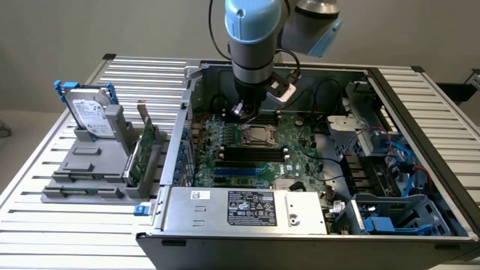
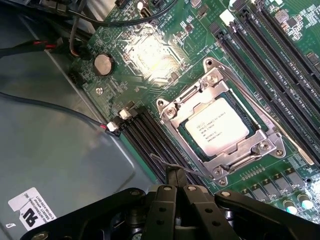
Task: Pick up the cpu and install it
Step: 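Install the first cpu locking lever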
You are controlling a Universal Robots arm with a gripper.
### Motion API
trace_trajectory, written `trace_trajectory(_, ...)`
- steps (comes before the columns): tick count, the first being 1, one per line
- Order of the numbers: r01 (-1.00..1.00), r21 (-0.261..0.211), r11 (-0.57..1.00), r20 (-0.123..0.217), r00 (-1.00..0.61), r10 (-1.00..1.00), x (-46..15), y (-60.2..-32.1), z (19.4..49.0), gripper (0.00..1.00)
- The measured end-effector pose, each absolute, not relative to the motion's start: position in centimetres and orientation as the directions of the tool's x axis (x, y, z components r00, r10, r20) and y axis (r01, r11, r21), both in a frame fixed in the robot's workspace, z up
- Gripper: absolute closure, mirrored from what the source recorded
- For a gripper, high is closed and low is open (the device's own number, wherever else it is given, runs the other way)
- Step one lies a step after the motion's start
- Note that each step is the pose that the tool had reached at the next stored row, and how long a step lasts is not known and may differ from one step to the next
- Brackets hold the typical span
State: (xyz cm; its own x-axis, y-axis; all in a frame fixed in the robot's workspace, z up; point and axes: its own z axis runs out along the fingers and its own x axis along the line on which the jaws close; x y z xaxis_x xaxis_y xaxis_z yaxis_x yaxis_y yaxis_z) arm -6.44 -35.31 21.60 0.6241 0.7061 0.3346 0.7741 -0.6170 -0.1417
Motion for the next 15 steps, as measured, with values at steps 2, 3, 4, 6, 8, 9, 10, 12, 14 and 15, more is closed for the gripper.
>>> trace_trajectory(2,0.774,-0.139,-0.617,0.336,0.623,0.706,-6.44,-35.31,21.43,0.89)
trace_trajectory(3,0.775,-0.137,-0.617,0.336,0.623,0.707,-6.44,-35.31,21.33,0.89)
trace_trajectory(4,0.775,-0.136,-0.617,0.337,0.622,0.707,-6.44,-35.31,21.24,0.89)
trace_trajectory(6,0.775,-0.134,-0.618,0.338,0.622,0.707,-6.42,-35.31,21.09,0.89)
trace_trajectory(8,0.775,-0.133,-0.618,0.338,0.621,0.707,-6.35,-35.31,20.97,0.89)
trace_trajectory(9,0.775,-0.132,-0.618,0.338,0.622,0.707,-6.29,-35.31,20.91,0.89)
trace_trajectory(10,0.775,-0.132,-0.618,0.338,0.622,0.707,-6.22,-35.31,20.86,0.89)
trace_trajectory(12,0.775,-0.132,-0.619,0.338,0.622,0.707,-6.09,-35.31,20.78,0.89)
trace_trajectory(14,0.774,-0.131,-0.619,0.338,0.622,0.706,-5.94,-35.31,20.72,0.89)
trace_trajectory(15,0.774,-0.131,-0.619,0.338,0.622,0.706,-5.88,-35.31,20.69,0.89)
